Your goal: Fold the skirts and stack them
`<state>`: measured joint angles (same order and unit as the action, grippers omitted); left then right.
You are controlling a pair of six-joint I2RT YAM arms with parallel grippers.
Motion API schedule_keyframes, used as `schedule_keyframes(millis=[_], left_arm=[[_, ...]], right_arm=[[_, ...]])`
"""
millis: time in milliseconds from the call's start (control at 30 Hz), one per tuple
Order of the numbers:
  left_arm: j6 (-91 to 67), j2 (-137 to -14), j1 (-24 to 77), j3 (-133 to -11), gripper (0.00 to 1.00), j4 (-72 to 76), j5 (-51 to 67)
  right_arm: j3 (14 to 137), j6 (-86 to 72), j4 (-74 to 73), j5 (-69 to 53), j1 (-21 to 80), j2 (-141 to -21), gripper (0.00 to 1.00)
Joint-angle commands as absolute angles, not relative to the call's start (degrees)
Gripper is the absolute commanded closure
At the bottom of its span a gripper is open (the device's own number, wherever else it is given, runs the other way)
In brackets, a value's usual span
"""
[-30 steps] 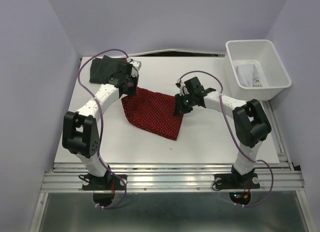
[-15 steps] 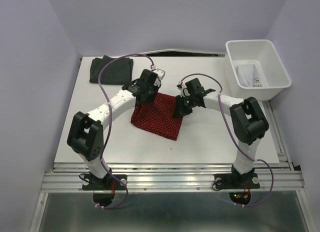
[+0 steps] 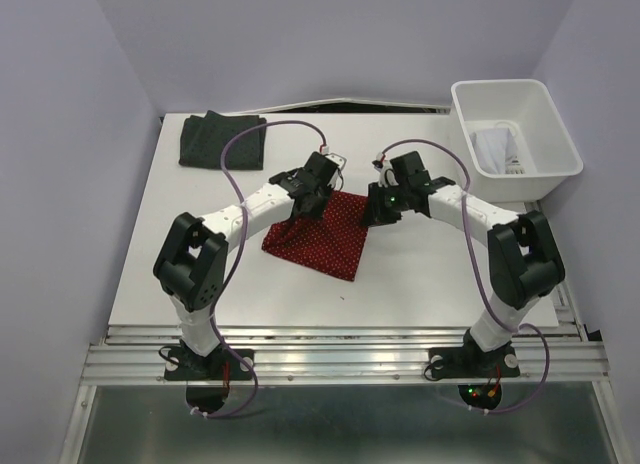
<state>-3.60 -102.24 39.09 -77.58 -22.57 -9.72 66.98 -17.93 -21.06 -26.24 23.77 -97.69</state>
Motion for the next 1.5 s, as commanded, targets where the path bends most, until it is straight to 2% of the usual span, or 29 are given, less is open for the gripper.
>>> schedule_keyframes(millis=[0,200,367,833,1467], left_arm=[[-4.92,-100.55,40.25,-81.56,1.00,-24.17,-10.72],[-5.19,-100.72,40.69,-81.91,1.00,-25.57,-10.90],[-5.36,-100.37,40.78,-82.35,1.00,-26.10,-11.07],[-8.70,-100.72,44.65,-90.00,1.00,-30.76,-9.06],[-14.06,-115.66,47.81,-97.21,0.97,-32.17,-4.49]], right_arm=[[65.92,-17.93,-21.71,-22.86,23.64,-100.72,0.76],[66.18,-20.56,-21.62,-20.74,23.64,-103.79,0.76],[65.83,-21.36,-21.45,-21.36,23.64,-106.43,0.83],[64.86,-23.12,-21.27,-21.71,23.64,-108.90,0.84],[64.07,-24.87,-21.00,-23.64,23.64,-107.23,0.83]])
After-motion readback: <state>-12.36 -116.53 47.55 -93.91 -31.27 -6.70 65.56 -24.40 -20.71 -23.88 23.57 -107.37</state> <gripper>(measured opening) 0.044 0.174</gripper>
